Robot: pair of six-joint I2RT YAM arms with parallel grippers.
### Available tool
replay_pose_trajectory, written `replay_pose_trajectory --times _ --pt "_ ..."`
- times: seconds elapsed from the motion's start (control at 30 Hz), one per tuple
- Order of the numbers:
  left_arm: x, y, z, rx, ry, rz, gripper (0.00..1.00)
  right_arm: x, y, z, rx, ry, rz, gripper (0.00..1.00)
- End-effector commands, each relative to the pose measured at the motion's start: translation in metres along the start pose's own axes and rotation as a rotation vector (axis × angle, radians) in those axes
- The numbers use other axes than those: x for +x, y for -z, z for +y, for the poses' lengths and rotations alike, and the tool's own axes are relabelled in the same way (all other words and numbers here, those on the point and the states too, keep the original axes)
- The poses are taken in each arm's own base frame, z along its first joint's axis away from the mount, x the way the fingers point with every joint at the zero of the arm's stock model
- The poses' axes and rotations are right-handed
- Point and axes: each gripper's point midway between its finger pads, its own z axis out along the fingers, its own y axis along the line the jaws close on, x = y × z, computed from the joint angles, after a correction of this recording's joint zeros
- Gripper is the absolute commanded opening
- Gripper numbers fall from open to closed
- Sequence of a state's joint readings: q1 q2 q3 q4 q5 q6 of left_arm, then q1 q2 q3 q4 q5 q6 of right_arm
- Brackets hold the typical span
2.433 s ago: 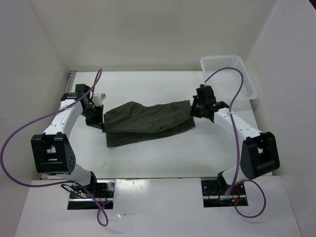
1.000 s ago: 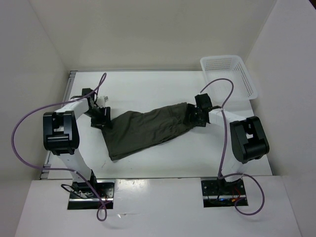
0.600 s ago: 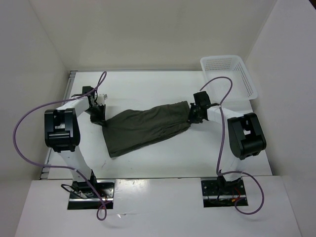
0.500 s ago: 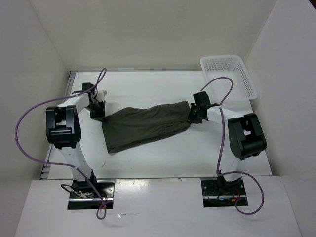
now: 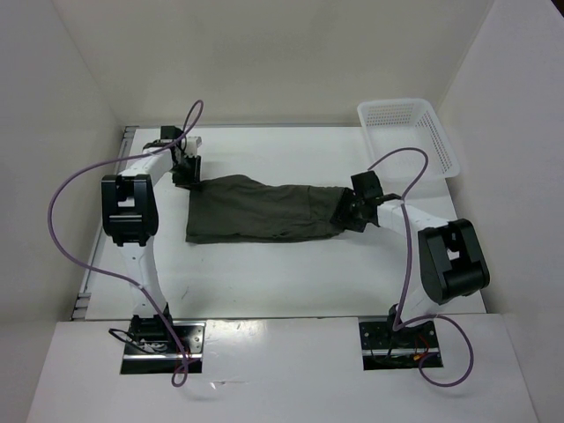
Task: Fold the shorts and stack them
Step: Fold the shorts
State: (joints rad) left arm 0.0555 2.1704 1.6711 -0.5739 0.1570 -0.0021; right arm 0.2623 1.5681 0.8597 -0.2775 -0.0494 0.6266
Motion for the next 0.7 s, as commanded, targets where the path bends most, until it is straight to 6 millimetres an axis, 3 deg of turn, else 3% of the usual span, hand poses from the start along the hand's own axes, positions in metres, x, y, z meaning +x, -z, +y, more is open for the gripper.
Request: replay_pose_trajectory --times 0.0,0.17,0.23,0.37,0.47,0.5,0.53,0.63,0.67 --pt "0.020 -0.012 0.010 -0.030 0.013 0.042 0.48 0.005 0.008 0.002 -0.015 -0.002 0.005 0.65" --pt "0.018 0.026 -0.001 -0.008 0.006 -0.002 0.62 0.019 0.002 -0.001 0.002 -0.020 0.051 0.67" --pt "0.012 0.046 -0.001 -0.015 0.006 -0.043 0.64 0.022 -0.003 -0.001 0.011 -0.024 0.054 0.67" --pt "0.020 0.065 0.001 -0.051 0.007 -0.039 0.68 0.039 -0.023 0.001 0.012 -0.033 0.112 0.63" --pt "0.037 0.063 0.007 -0.085 0.014 0.001 0.69 0.043 -0.032 0.009 0.004 -0.018 0.135 0.50" --pt "0.041 0.061 0.007 -0.084 0.015 0.012 0.69 0.046 -0.037 0.008 0.006 -0.020 0.155 0.33" --pt "0.045 0.060 0.008 -0.092 0.017 0.022 0.69 0.045 -0.039 0.009 0.007 -0.020 0.157 0.24" --pt "0.060 0.050 0.007 -0.075 0.024 0.066 0.69 0.044 -0.042 0.005 0.037 -0.028 0.149 0.05" --pt "0.062 0.046 0.005 -0.063 0.026 0.077 0.69 0.044 -0.042 0.001 0.055 -0.027 0.145 0.03"
